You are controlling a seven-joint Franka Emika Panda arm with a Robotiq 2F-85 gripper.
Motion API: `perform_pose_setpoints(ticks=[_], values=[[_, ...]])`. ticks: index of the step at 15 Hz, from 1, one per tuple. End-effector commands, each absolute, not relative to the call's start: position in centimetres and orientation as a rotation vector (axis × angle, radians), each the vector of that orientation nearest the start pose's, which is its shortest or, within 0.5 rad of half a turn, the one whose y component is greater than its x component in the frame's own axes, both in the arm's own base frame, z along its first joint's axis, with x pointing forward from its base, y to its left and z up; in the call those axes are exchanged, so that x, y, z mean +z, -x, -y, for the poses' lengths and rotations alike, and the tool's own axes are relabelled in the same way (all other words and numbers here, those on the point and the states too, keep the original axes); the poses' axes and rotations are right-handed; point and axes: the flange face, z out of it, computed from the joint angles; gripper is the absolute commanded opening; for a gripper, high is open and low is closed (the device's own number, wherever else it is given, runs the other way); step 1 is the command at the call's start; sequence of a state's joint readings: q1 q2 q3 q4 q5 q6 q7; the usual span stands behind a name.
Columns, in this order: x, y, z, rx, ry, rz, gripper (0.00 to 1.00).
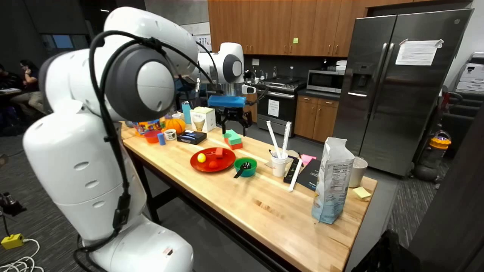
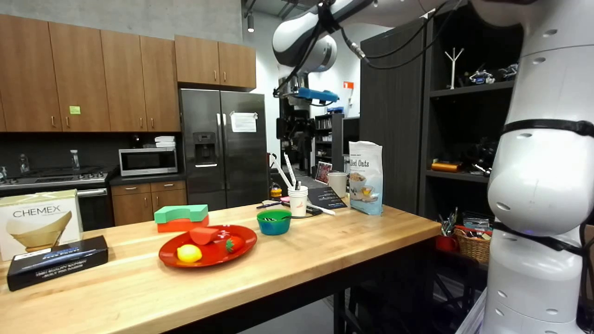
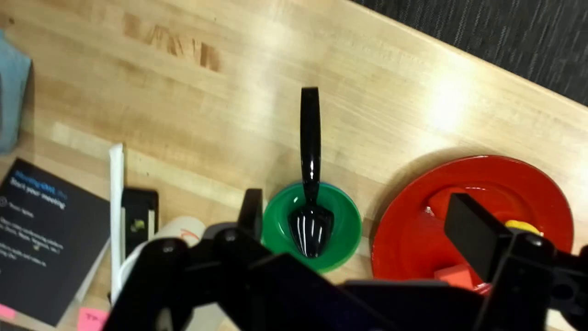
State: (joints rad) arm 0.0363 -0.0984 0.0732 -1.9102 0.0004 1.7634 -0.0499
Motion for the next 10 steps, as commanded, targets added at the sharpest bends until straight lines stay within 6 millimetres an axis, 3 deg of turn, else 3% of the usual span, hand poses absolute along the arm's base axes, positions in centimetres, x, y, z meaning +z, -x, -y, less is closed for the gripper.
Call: perform_pose_setpoints(ticks=[1,6,10], values=[[54.9,-57.6,-5.8,0.108,3.070,0.553,1.00],[54.5,-61.6,-5.7,0.312,2.949,0.815,1.00],[52.3,-62.9,-7.7,0.592,2.846,0.841,1.00]])
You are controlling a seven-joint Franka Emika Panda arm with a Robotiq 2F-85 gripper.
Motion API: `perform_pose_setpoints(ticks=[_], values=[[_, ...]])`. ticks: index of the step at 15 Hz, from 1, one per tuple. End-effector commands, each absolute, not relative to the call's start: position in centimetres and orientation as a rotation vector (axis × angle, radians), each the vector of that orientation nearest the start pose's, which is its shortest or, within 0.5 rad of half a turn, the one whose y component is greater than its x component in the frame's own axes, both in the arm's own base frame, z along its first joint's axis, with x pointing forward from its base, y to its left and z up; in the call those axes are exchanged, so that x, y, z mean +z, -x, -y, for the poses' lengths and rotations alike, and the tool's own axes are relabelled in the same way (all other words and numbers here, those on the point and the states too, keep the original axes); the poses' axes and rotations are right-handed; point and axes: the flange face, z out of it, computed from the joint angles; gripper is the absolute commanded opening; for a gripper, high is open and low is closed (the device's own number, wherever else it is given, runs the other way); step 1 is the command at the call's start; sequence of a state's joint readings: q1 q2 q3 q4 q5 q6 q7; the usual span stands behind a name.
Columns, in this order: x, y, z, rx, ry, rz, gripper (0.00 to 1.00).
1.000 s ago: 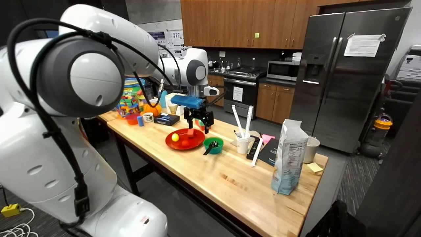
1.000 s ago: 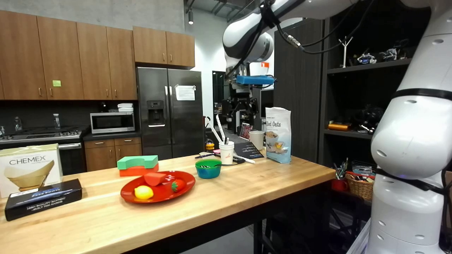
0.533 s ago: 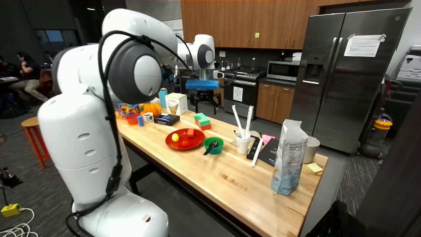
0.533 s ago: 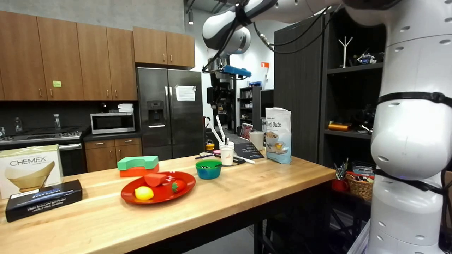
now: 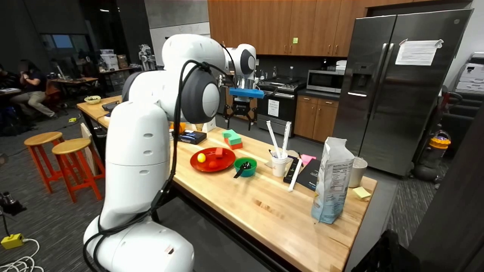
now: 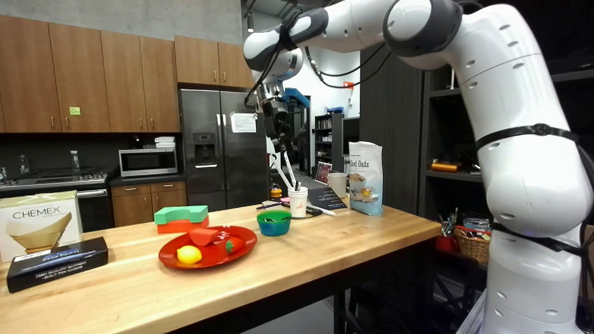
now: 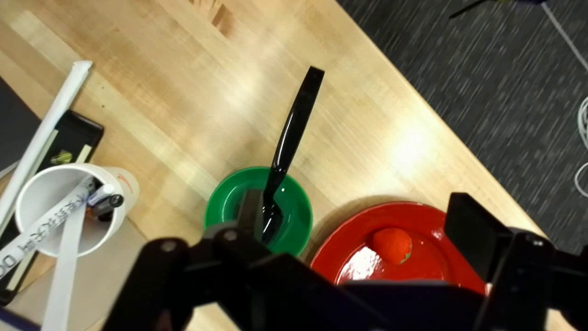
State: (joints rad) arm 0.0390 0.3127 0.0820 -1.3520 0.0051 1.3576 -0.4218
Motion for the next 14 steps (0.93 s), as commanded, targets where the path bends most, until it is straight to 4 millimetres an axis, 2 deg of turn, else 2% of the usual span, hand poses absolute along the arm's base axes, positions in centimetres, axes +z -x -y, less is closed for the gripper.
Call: perform_pose_setpoints(ticks=[1,4,5,9,11,14], values=[[51.9,-63.1,-7.9,0.650,2.837,0.826,1.00],[51.8,-63.7,-8.6,0.756,2.806,0.803,1.00],[51.0,-62.8,-8.5,0.726,2.817,0.831,1.00],[51.0,-63.6,-8.8,0.757,2.806,0.823,1.00],[51.2,-63.8,-8.4,0.745,2.856,0.717,1.00],[51.1,-62.6,-8.8,0.782,2.872,0.581,1.00]])
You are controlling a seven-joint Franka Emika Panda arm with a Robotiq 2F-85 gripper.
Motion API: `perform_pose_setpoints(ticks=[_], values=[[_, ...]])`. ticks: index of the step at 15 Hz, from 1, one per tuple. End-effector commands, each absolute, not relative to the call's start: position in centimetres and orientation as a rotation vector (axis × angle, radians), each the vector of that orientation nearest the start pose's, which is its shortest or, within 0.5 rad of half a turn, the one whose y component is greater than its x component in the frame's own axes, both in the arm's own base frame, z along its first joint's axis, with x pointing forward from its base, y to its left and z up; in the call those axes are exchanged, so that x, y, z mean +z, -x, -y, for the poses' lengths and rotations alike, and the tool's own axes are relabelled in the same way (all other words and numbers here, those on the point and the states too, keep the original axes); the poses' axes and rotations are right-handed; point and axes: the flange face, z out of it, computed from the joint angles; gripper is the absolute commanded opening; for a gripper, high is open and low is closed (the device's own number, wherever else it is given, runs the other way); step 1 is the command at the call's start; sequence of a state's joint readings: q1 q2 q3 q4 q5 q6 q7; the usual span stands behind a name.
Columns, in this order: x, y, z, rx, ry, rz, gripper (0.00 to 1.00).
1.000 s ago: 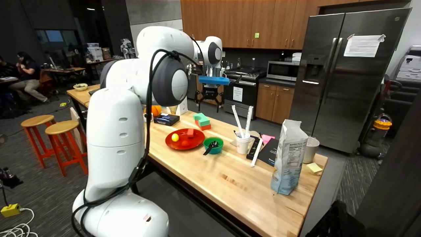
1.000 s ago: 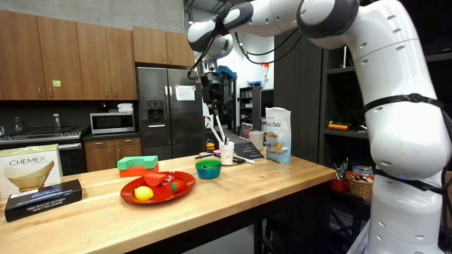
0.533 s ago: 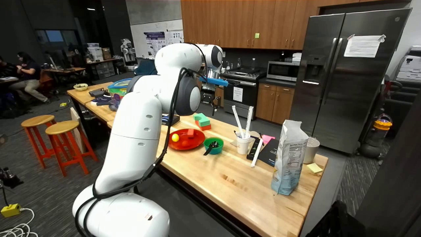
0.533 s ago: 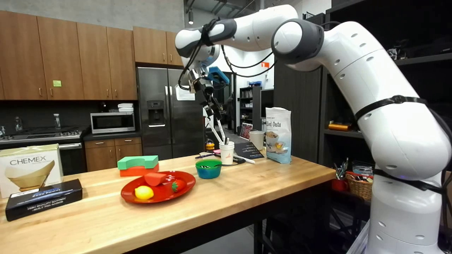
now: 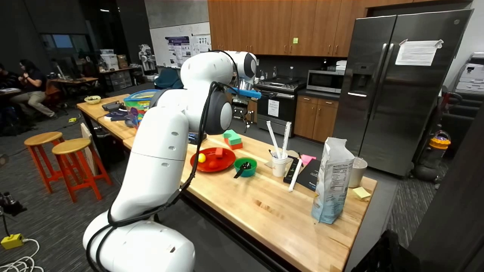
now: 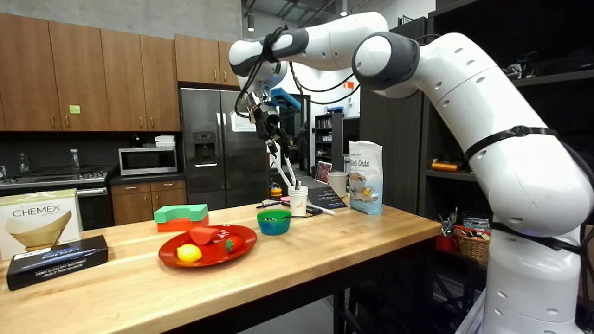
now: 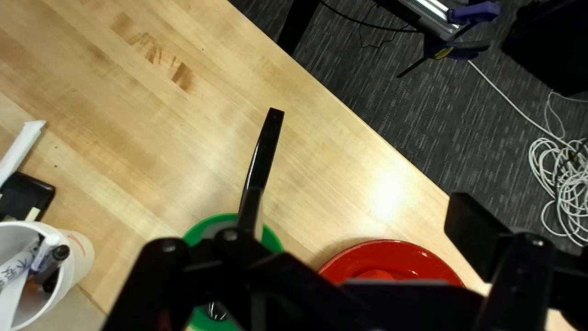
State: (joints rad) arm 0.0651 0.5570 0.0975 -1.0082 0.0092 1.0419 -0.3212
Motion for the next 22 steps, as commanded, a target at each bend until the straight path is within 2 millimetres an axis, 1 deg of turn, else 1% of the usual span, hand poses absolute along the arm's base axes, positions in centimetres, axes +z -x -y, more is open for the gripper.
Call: perform_pose_setpoints(ticks=[1,4,9,12,13,14,16,18,20,22], values=[[51.0,-62.2,-9.1,0.794,2.871,0.529,1.00],[50.7,-60.9,-10.3,0.822,2.859,0.441,1.00],[50.0,-58.2,-13.0,0.912,2.819,0.420,1.00],[50.2,-56.5,-14.8,0.985,2.801,0.393,1.00],[50.5,-56.5,-15.1,0.978,2.797,0.407,1.00],[49.4,-57.8,-15.0,0.976,2.804,0.430,1.00],[49.8,-57.3,-15.6,0.978,2.806,0.436,1.00],[49.9,-57.2,-15.7,0.979,2.808,0.435,1.00],[49.8,-58.0,-15.4,0.899,2.892,0.417,1.00],[49.9,-58.6,-15.3,0.785,2.976,0.444,1.00]])
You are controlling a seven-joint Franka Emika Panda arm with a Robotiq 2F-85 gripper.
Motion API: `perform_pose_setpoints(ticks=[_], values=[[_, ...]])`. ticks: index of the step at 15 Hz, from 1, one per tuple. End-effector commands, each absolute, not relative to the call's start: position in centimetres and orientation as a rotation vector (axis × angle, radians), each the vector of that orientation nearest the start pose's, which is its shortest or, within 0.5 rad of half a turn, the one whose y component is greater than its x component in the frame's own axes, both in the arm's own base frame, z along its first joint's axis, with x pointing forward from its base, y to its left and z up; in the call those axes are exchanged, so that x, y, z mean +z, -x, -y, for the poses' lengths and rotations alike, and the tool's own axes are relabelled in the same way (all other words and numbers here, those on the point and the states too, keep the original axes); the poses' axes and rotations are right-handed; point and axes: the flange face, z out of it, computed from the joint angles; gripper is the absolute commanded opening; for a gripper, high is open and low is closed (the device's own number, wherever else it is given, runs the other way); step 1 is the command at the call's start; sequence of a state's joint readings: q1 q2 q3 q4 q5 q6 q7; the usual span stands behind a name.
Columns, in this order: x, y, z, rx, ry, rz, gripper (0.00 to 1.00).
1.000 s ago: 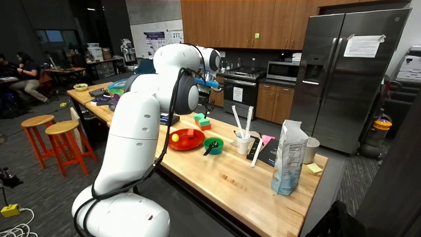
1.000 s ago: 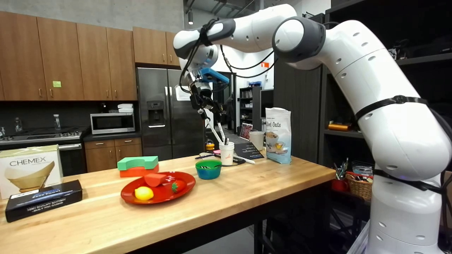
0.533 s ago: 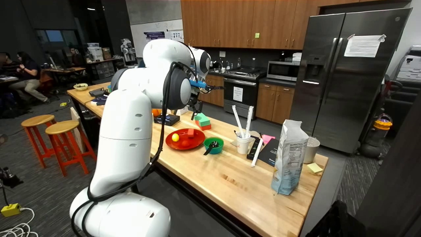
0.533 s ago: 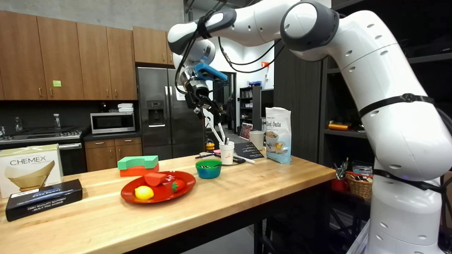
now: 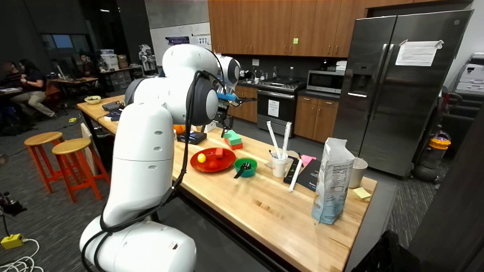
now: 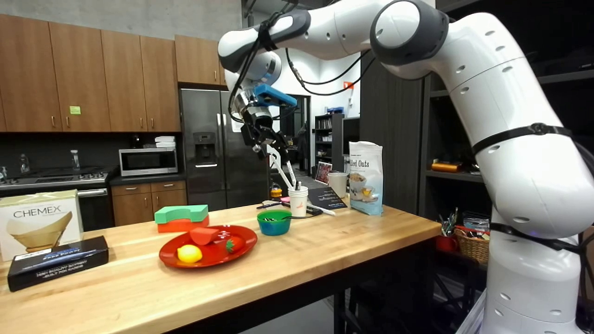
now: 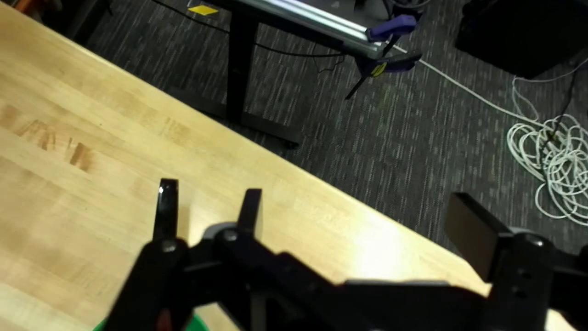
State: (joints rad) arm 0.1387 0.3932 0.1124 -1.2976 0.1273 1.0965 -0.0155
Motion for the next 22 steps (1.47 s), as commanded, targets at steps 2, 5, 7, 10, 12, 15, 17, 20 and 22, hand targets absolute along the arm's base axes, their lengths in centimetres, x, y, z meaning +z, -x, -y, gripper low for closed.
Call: perform_pose_setpoints(ticks=[2,5,7,10,12,15,17,20,22], values=[[50.2,-59.3,-15.6,0.651,3.085,0.508,1.00],[50.6,-60.1,-15.8,0.398,3.179,0.474,1.00],[51.3,-59.8,-16.1,0.224,3.218,0.431,1.00],[51.9,-59.2,-15.3,0.053,3.266,0.274,1.00],[51.2,-60.7,-16.4,0.129,3.231,0.347,1.00],[51.0,-60.8,-16.5,0.137,3.230,0.349,1.00],[50.6,-61.0,-16.7,0.133,3.226,0.339,1.00],[50.8,-59.3,-16.7,0.083,3.218,0.230,1.00],[50.7,-57.4,-16.6,0.060,3.205,0.121,1.00]])
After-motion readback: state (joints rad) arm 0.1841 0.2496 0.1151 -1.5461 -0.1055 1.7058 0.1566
